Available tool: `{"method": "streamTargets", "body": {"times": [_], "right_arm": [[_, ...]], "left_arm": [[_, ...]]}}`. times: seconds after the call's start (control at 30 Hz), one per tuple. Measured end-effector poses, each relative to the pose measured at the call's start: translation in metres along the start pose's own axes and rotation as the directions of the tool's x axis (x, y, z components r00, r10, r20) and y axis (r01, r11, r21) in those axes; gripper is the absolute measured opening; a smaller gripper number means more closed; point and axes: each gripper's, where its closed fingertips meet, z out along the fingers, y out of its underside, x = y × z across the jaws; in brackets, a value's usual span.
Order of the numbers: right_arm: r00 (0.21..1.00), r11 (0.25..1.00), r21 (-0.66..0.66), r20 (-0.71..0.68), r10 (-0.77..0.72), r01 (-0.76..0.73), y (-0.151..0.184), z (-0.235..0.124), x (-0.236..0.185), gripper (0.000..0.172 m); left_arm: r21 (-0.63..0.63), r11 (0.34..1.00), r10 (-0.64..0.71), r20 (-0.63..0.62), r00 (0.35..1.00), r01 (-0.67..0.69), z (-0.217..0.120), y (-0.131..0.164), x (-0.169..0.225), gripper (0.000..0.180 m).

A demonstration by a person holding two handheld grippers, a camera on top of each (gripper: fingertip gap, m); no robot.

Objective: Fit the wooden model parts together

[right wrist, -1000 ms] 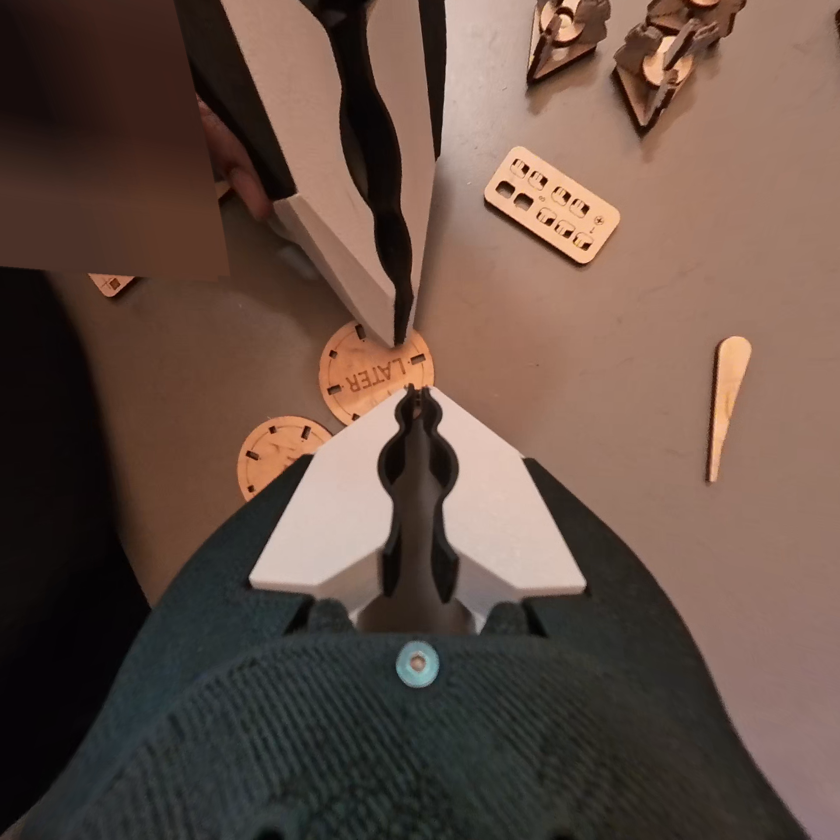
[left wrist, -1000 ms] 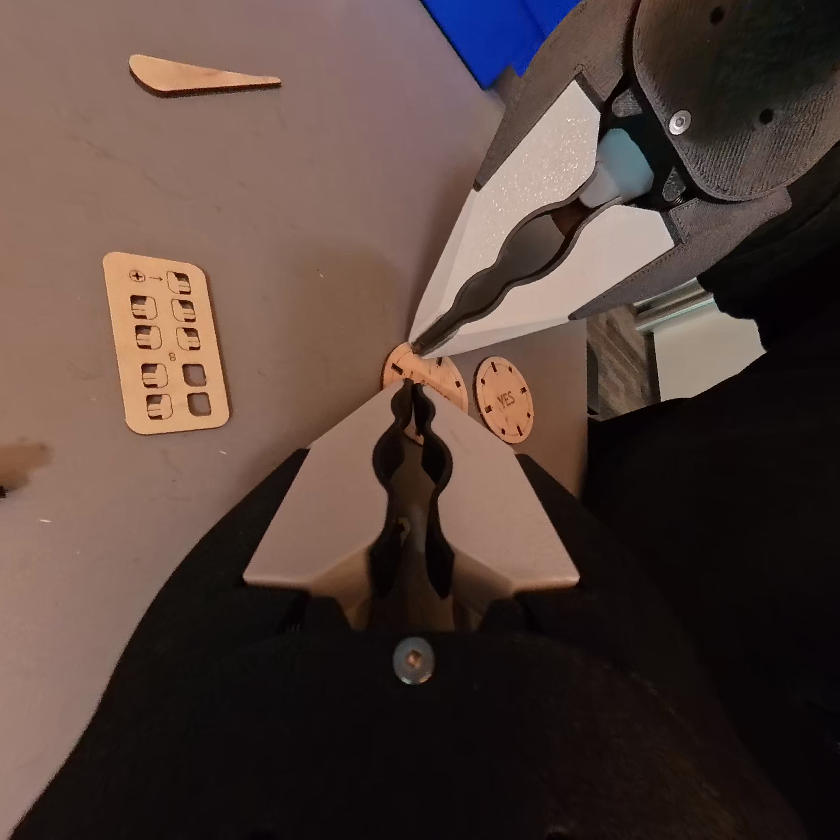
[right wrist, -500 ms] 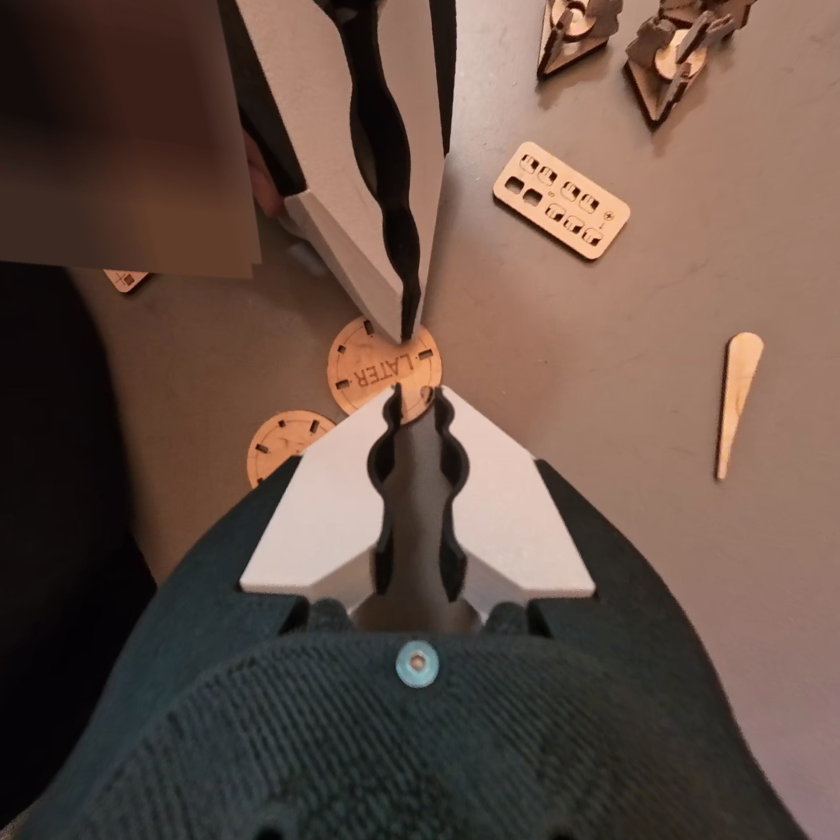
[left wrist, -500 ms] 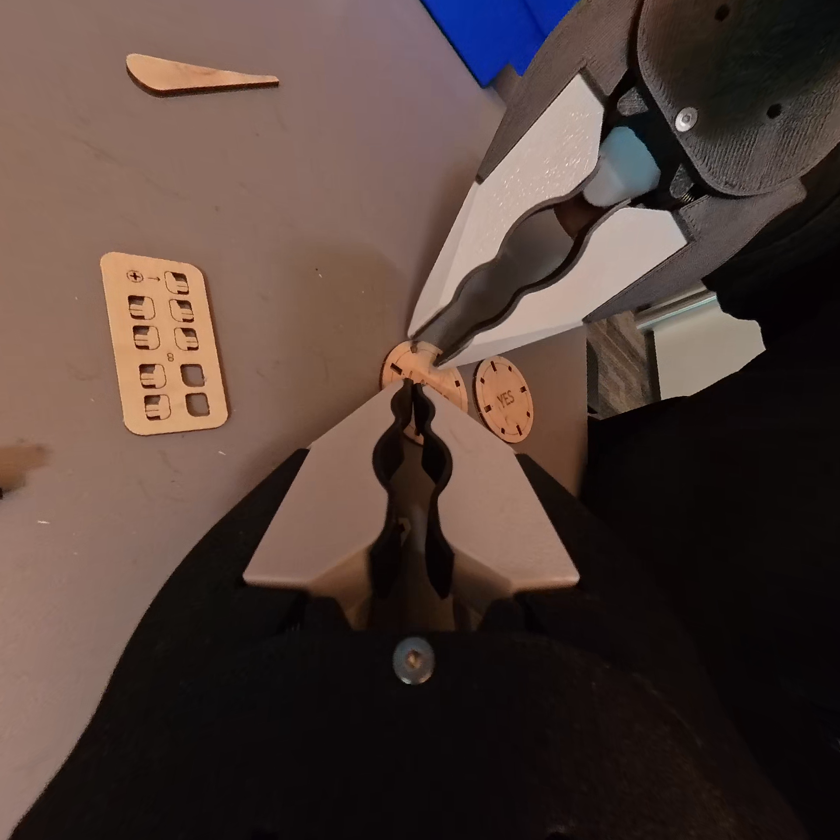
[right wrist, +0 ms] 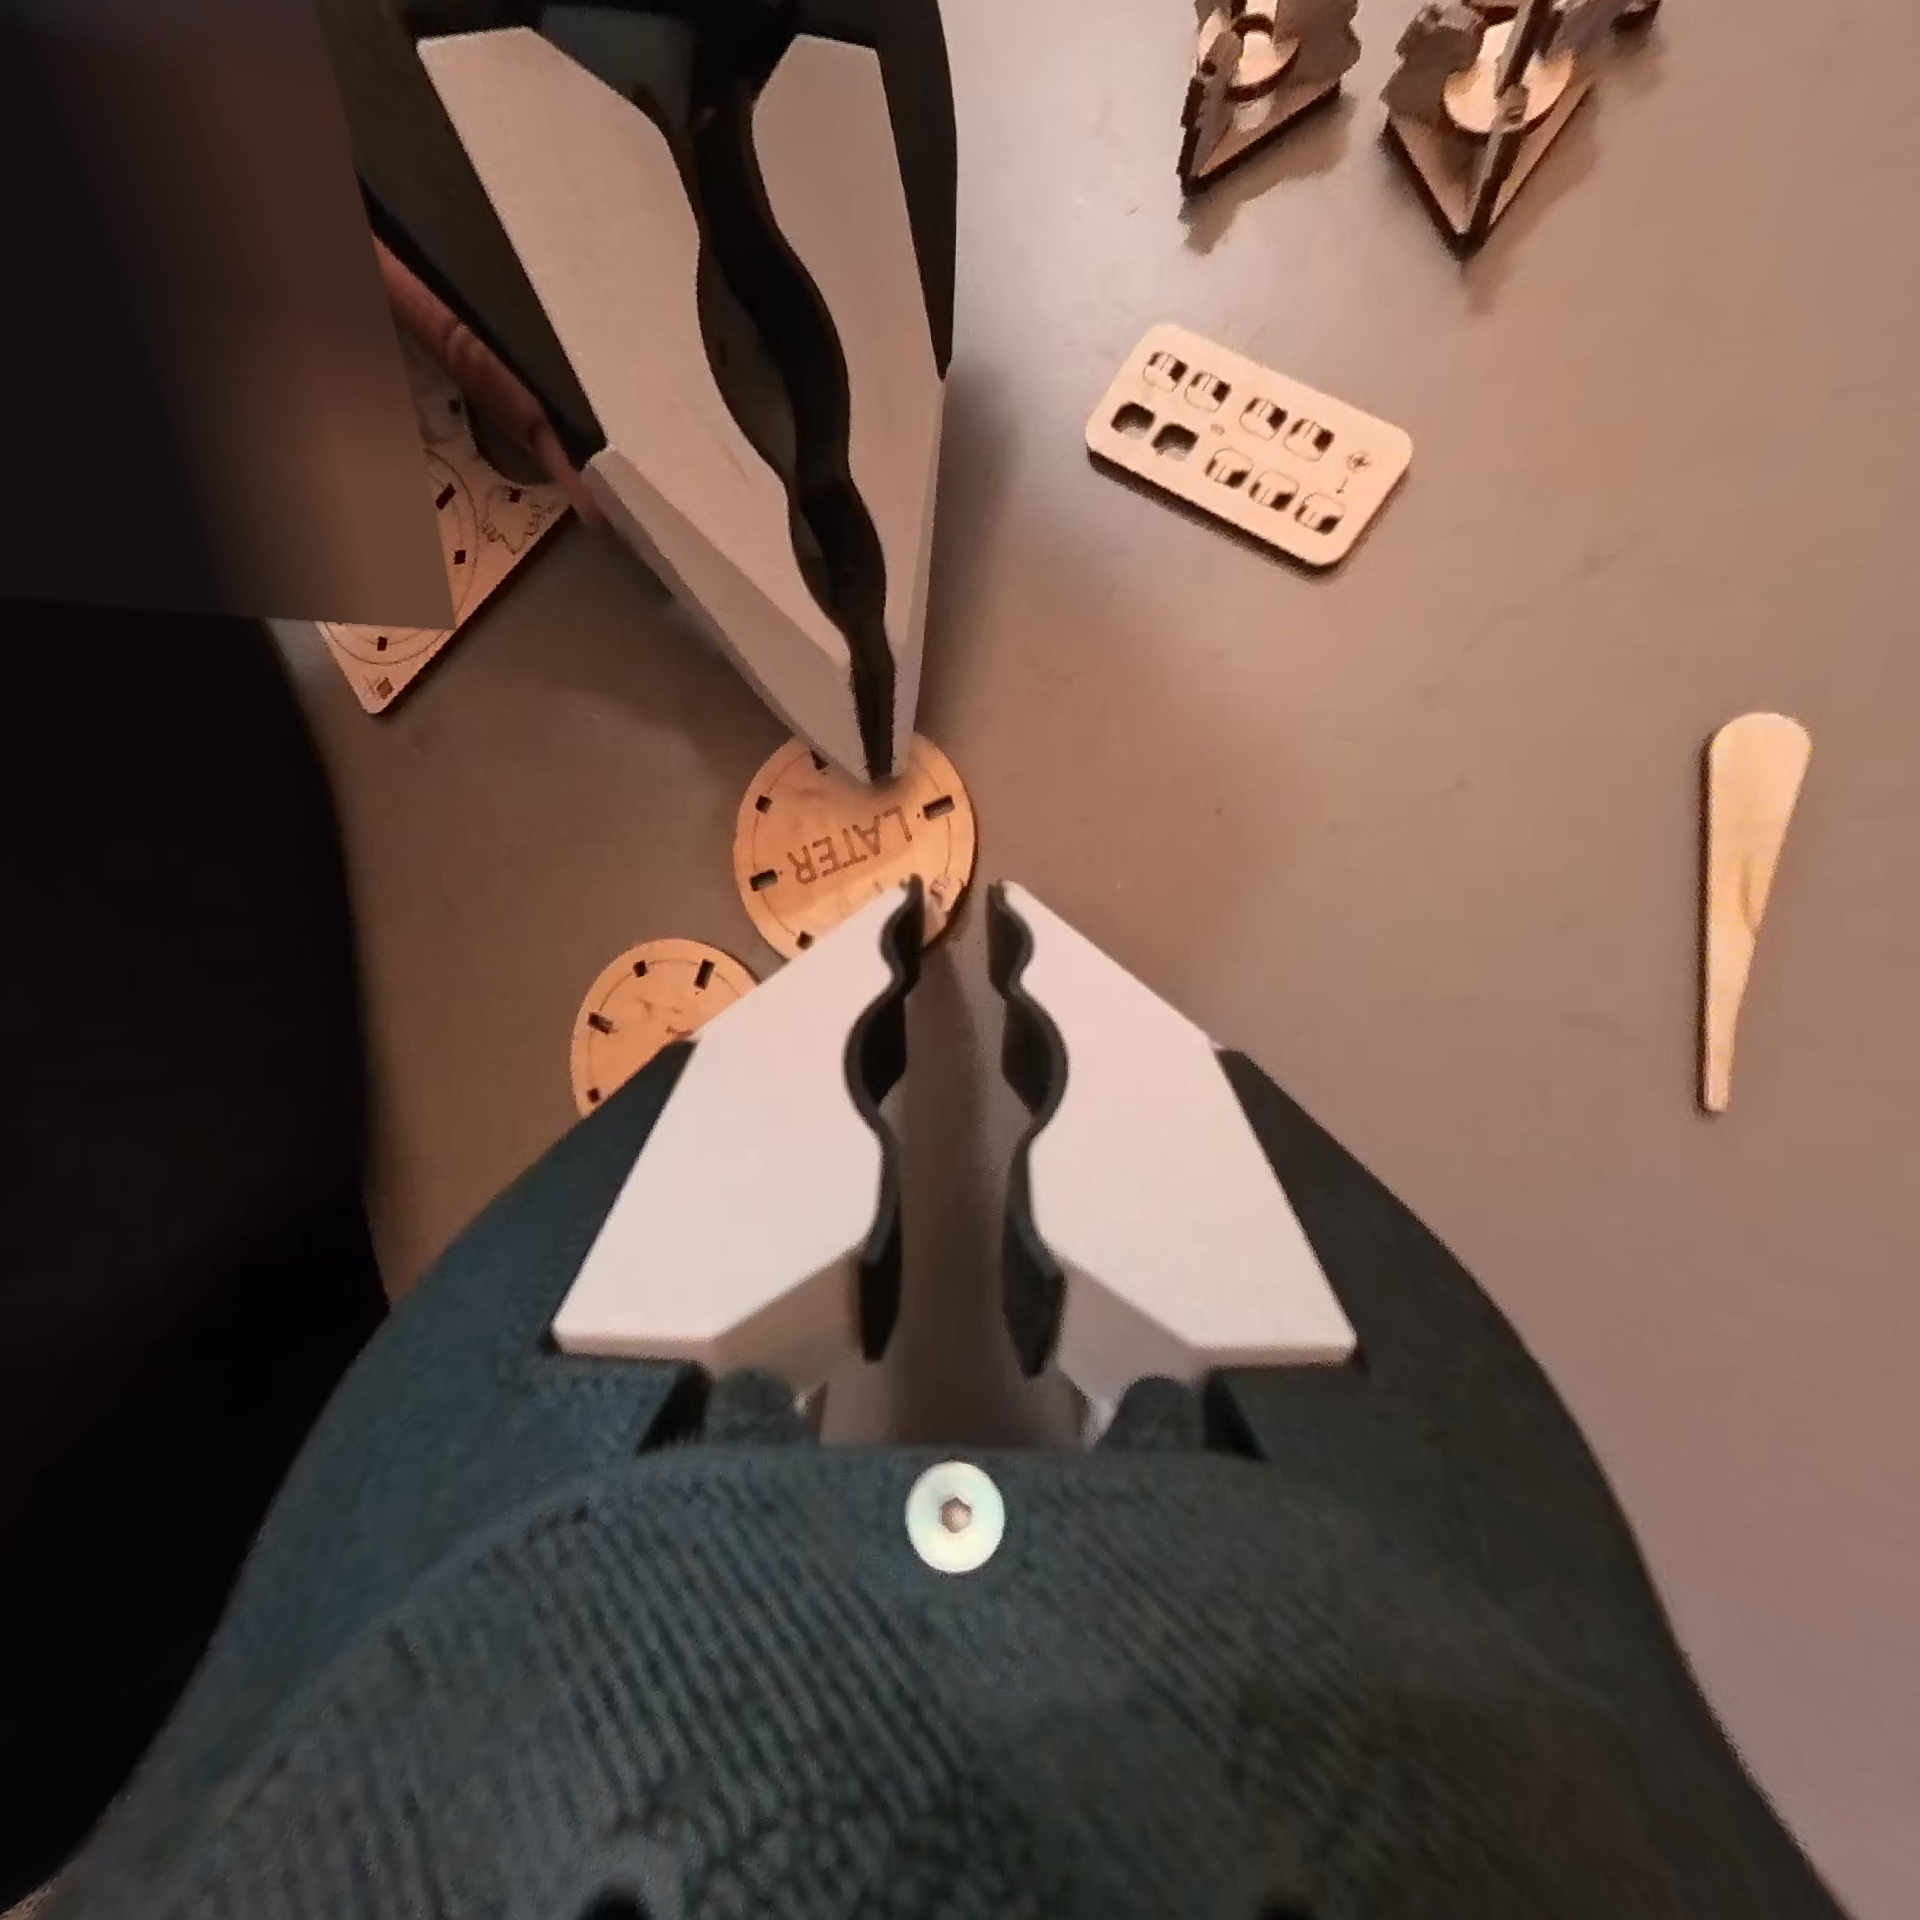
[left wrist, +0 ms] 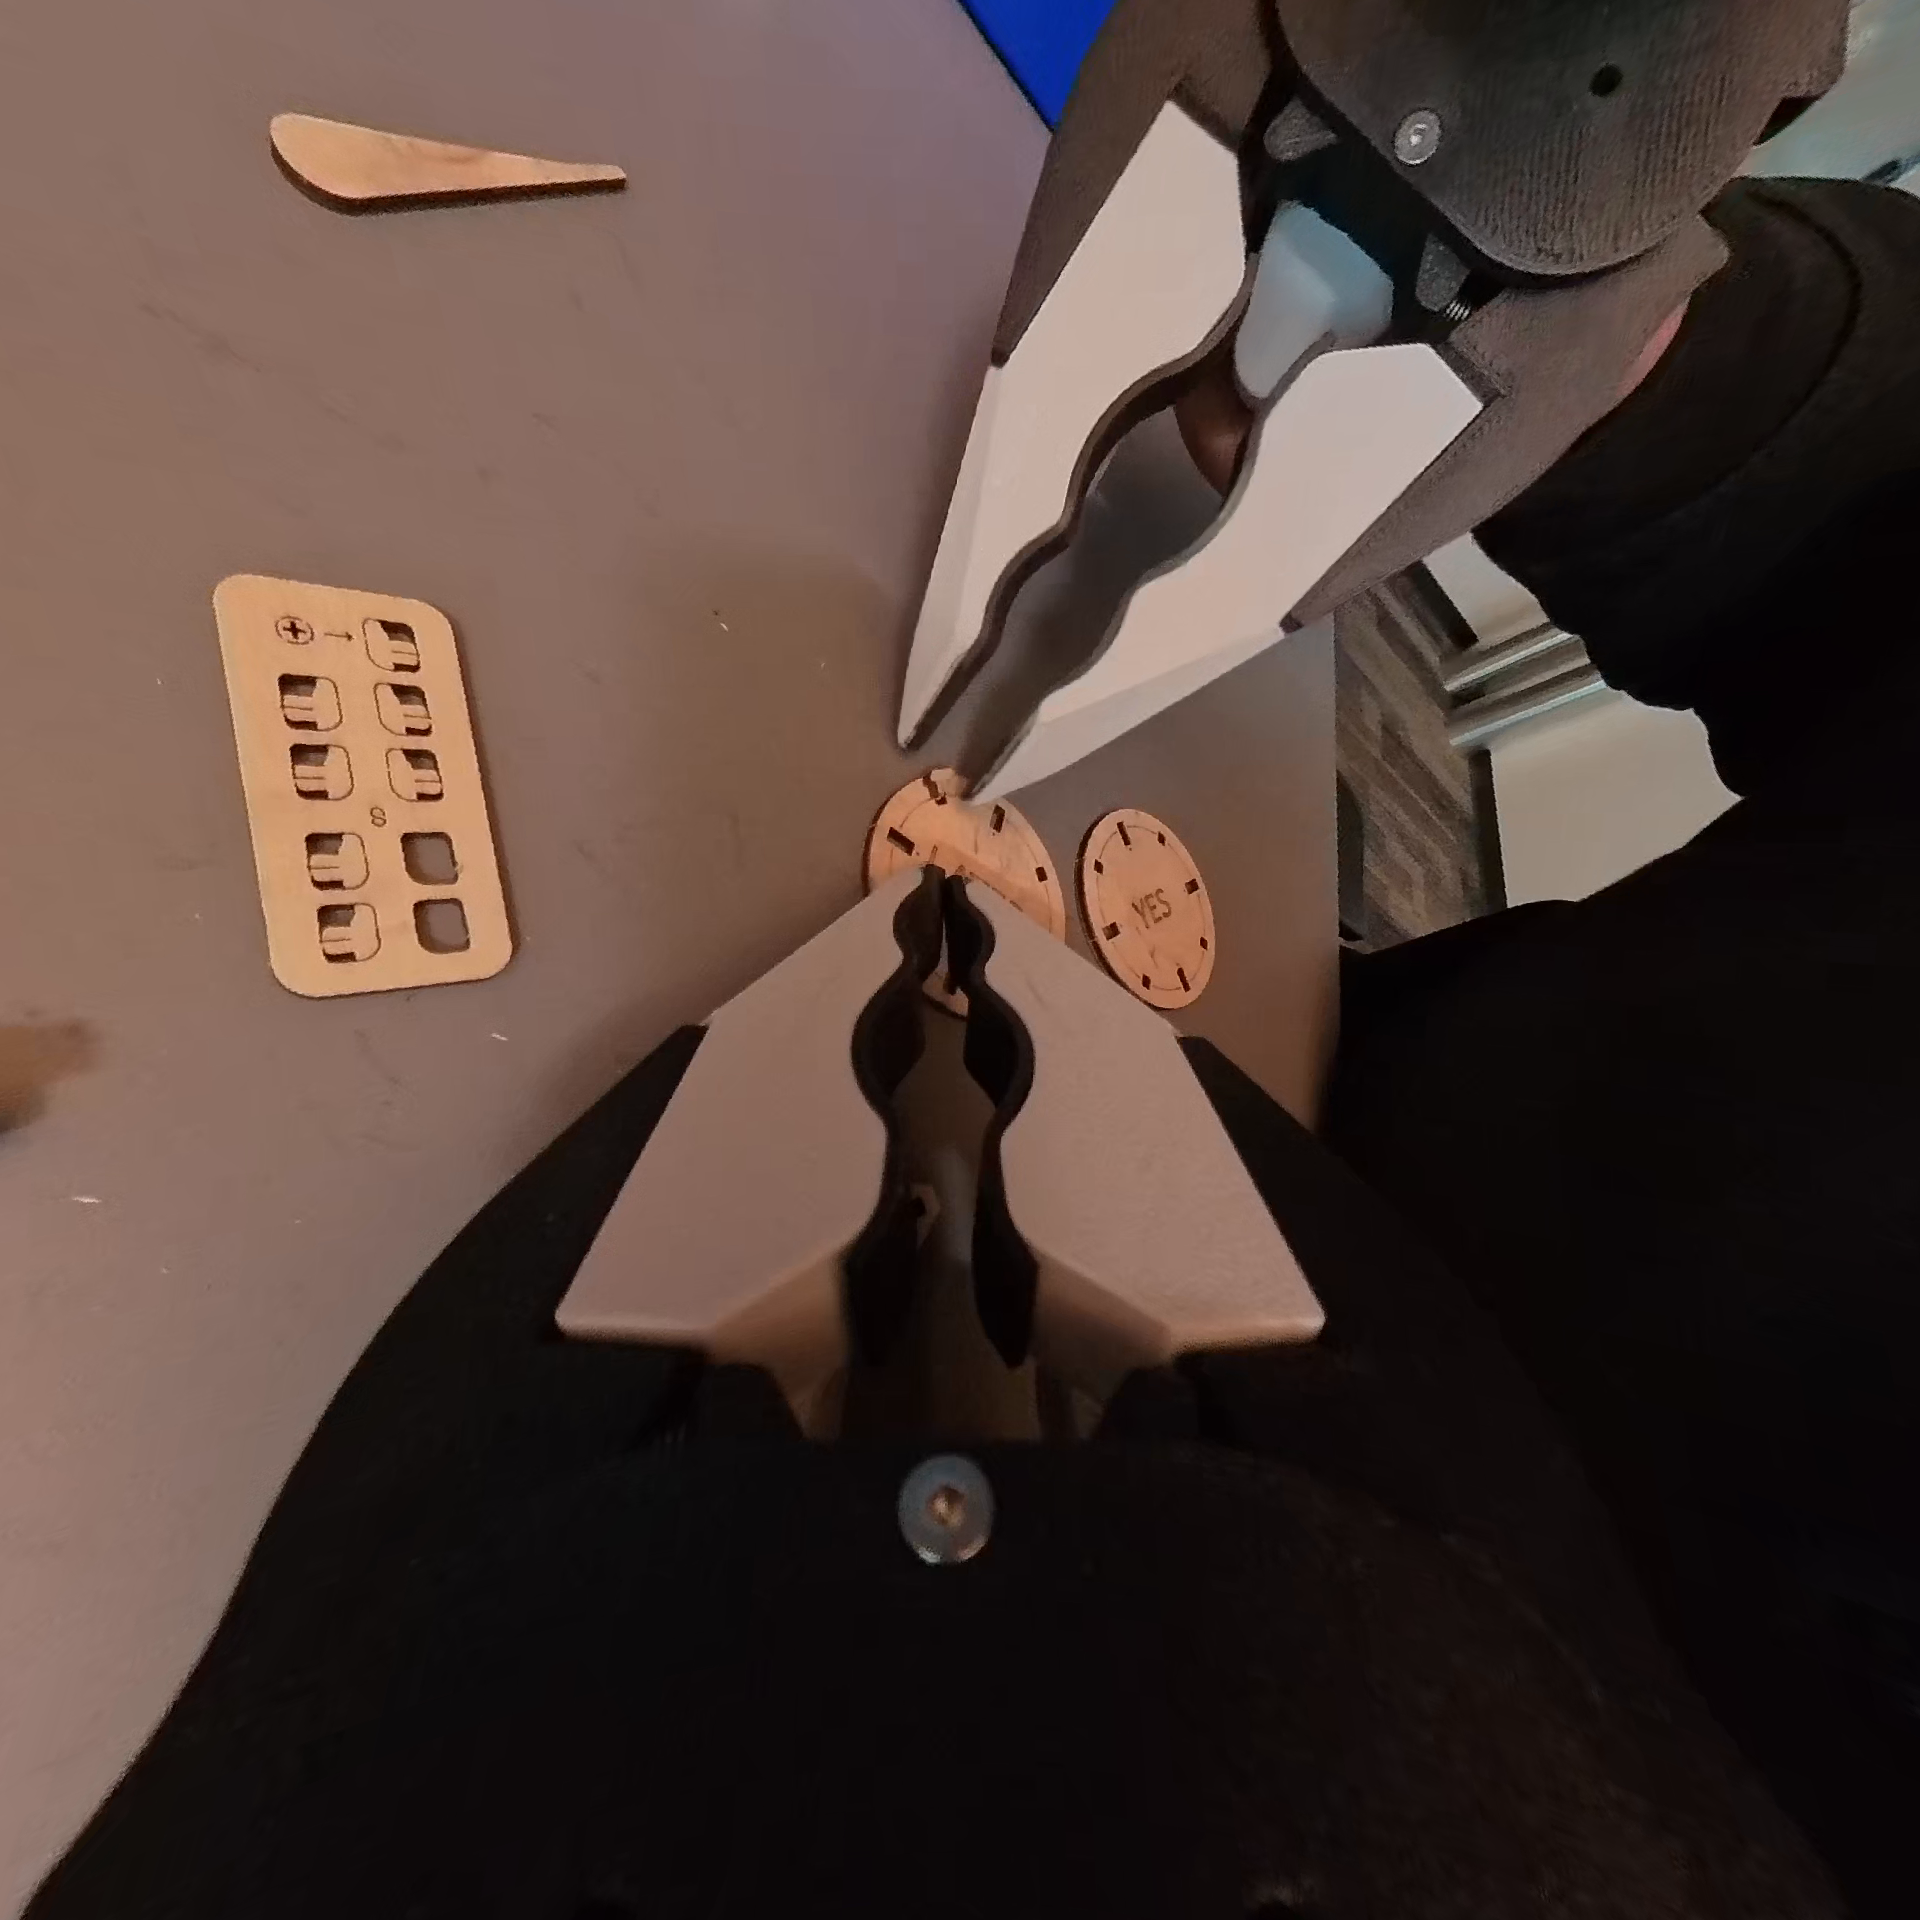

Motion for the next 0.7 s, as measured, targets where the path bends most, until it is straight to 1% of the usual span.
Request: {"method": "streamTargets", "body": {"times": [0.07, 0.2, 0.27, 0.3, 0.33, 0.37, 0.43, 0.5, 0.57, 0.6, 0.67, 0.7], "right_arm": [[1.000, 1.000, -0.010, 0.005, -0.006, 0.006, 0.001, 0.002, -0.001, 0.004], [1.000, 1.000, -0.016, -0.021, -0.022, 0.021, 0.000, 0.000, 0.001, 0.003], [0.999, 0.999, 0.019, -0.041, -0.034, 0.035, -0.007, -0.005, 0.000, 0.003], [0.997, 0.997, 0.056, -0.055, -0.049, 0.053, -0.014, -0.008, -0.002, 0.003], [0.993, 0.991, 0.105, -0.087, -0.075, 0.084, -0.025, -0.013, -0.003, 0.003], [0.986, 0.980, 0.160, -0.131, -0.100, 0.121, -0.037, -0.018, -0.006, 0.003], [0.966, 0.950, 0.253, -0.227, -0.126, 0.184, -0.060, -0.030, -0.011, 0.003], [0.942, 0.917, 0.320, -0.308, -0.137, 0.238, -0.079, -0.042, -0.017, 0.003], [0.920, 0.889, 0.362, -0.364, -0.143, 0.281, -0.091, -0.052, -0.024, 0.003], [0.910, 0.876, 0.378, -0.389, -0.144, 0.300, -0.095, -0.056, -0.026, 0.003], [0.890, 0.859, 0.390, -0.432, -0.147, 0.331, -0.100, -0.062, -0.030, 0.003], [0.883, 0.856, 0.388, -0.444, -0.152, 0.342, -0.102, -0.063, -0.032, 0.003]], "left_arm": [[-0.001, 1.000, 0.002, 0.001, 1.000, -0.002, 0.000, 0.000, 0.000, 0.000], [0.001, 1.000, 0.003, -0.002, 1.000, -0.003, 0.000, 0.000, 0.001, 0.000], [0.017, 1.000, 0.012, -0.008, 1.000, -0.011, -0.001, -0.002, 0.002, 0.000], [0.060, 0.998, 0.026, -0.026, 0.999, -0.024, -0.005, -0.007, 0.006, 0.000], [0.154, 0.988, 0.037, -0.061, 0.997, -0.027, -0.012, -0.019, 0.013, 0.000], [0.253, 0.968, 0.028, -0.111, 0.993, 0.001, -0.022, -0.033, 0.020, 0.000], [0.350, 0.933, 0.000, -0.222, 0.975, 0.079, -0.041, -0.050, 0.031, 0.000], [0.428, 0.894, -0.004, -0.279, 0.960, 0.129, -0.056, -0.060, 0.032, 0.000], [0.476, 0.855, -0.011, -0.378, 0.926, 0.204, -0.069, -0.065, 0.034, 0.000], [0.482, 0.836, -0.022, -0.449, 0.893, 0.263, -0.075, -0.067, 0.036, 0.003], [0.464, 0.805, -0.027, -0.593, 0.805, 0.369, -0.084, -0.071, 0.044, 0.009], [0.446, 0.800, -0.028, -0.641, 0.767, 0.401, -0.086, -0.071, 0.048, 0.009]]}}
